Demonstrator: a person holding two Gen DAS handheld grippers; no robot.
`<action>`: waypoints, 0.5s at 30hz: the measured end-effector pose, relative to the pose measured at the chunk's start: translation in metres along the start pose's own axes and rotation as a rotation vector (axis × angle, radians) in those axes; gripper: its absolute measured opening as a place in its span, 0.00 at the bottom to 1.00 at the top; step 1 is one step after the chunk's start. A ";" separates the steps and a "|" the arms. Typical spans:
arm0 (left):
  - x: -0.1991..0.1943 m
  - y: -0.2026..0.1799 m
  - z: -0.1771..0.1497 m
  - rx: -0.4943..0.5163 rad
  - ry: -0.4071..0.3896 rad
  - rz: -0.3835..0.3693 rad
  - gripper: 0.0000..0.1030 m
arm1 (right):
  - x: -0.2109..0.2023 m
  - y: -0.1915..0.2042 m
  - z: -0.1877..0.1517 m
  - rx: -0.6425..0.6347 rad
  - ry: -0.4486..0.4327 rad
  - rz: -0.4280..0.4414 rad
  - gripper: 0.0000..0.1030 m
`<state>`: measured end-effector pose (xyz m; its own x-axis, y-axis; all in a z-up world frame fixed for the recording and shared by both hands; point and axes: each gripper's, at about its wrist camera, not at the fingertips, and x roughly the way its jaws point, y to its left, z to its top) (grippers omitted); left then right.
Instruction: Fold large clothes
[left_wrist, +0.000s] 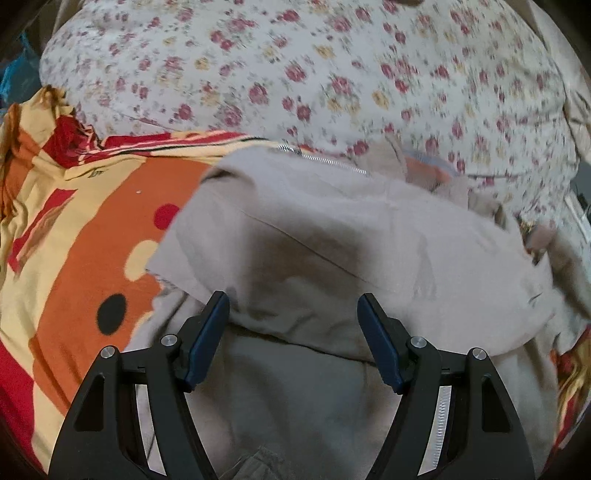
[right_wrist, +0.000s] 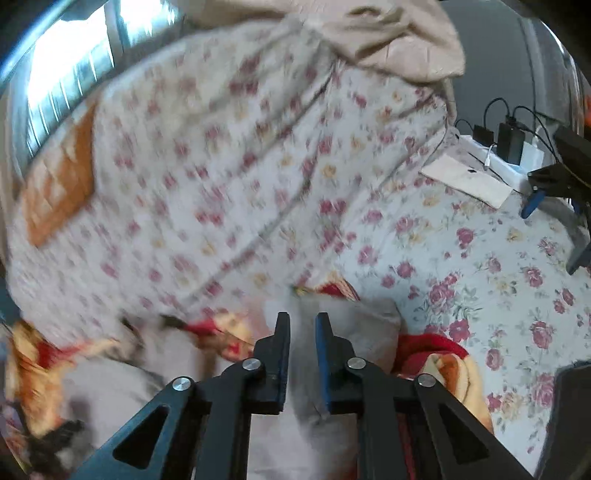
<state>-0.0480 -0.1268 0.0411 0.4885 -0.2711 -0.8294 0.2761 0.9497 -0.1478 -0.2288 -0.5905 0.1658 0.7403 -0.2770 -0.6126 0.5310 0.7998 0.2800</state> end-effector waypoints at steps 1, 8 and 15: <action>-0.003 0.001 0.001 -0.007 -0.005 -0.004 0.70 | -0.010 -0.001 0.004 0.024 -0.011 0.040 0.12; -0.022 0.005 -0.002 -0.022 -0.017 -0.023 0.70 | -0.014 0.058 0.006 -0.218 0.060 -0.019 0.51; -0.018 0.009 -0.009 -0.002 0.013 -0.004 0.70 | 0.066 0.081 -0.057 -0.434 0.169 -0.281 0.93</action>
<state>-0.0617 -0.1117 0.0494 0.4767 -0.2725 -0.8358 0.2763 0.9490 -0.1518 -0.1603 -0.5143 0.1060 0.4988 -0.4514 -0.7399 0.4532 0.8635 -0.2212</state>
